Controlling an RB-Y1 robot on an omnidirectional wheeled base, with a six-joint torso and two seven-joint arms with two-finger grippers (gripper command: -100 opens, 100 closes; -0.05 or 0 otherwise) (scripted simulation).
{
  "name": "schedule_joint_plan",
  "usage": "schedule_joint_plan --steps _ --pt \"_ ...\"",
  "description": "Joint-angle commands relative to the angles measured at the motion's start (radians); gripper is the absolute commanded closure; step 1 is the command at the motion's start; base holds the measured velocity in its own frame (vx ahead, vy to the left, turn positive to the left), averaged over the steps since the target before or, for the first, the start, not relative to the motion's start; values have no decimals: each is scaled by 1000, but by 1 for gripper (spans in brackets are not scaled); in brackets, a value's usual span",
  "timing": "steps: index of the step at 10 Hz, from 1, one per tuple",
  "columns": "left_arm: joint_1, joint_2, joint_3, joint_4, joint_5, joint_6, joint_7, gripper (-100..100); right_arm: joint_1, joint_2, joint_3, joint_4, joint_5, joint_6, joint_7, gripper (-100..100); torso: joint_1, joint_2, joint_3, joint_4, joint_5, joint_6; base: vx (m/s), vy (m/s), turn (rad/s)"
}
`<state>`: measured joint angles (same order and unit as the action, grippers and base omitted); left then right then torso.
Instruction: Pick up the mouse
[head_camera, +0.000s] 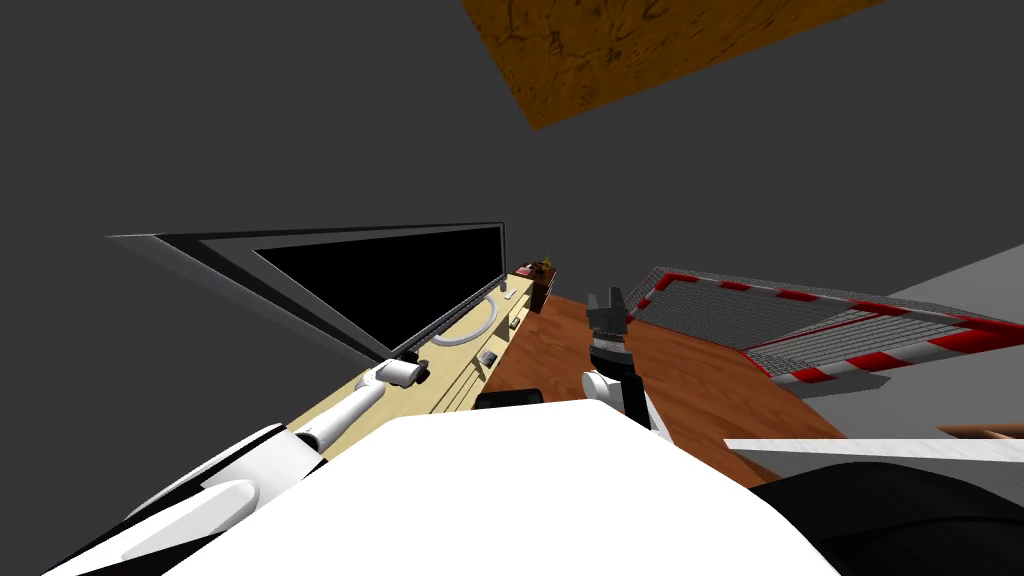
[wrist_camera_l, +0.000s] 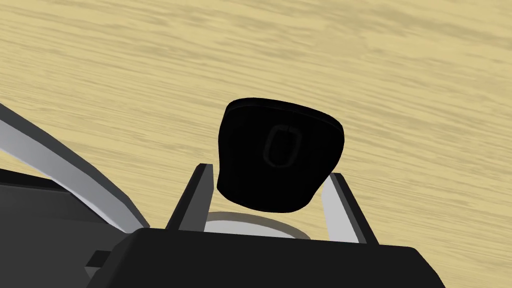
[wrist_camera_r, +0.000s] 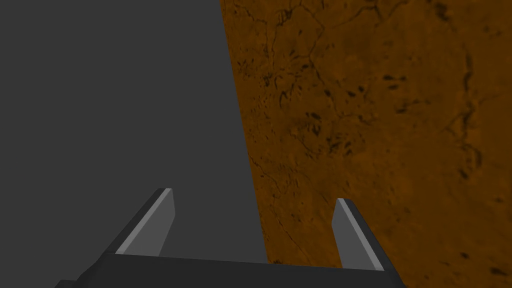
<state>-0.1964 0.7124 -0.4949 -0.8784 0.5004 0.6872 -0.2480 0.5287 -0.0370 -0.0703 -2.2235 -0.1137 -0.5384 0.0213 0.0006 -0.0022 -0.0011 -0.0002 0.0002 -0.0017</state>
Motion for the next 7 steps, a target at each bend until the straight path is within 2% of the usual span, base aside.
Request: schedule_joint_plan --steps 1,2,3,5,6,7 --pt "0 0 0 0 0 0 0 100 0 0 0 0 0 0 0 0 0 0 0 0 0 0 0 0 0" --pt "0 0 0 0 0 0 0 0 0 0 0 0 0 0 0 0 0 0 0 0 0 0 0 0 0" --pt "-3 23 -7 -33 17 25 1 100 0 0 0 0 0 0 0 0 0 0 0 0 0 0 -13 -13 59" --pt "-11 50 -19 -67 42 54 -1 100 0 0 0 0 0 0 0 0 -2 2 1 0 -1 -1 -30 -33 46" --pt "-9 43 -14 -53 38 40 -4 100 0 0 0 0 0 0 0 0 -3 2 1 0 -1 -1 -15 -17 11" --pt "-9 44 -14 -54 39 43 -4 0 0 0 0 0 0 0 0 0 -2 2 1 0 0 0 0 0 0"
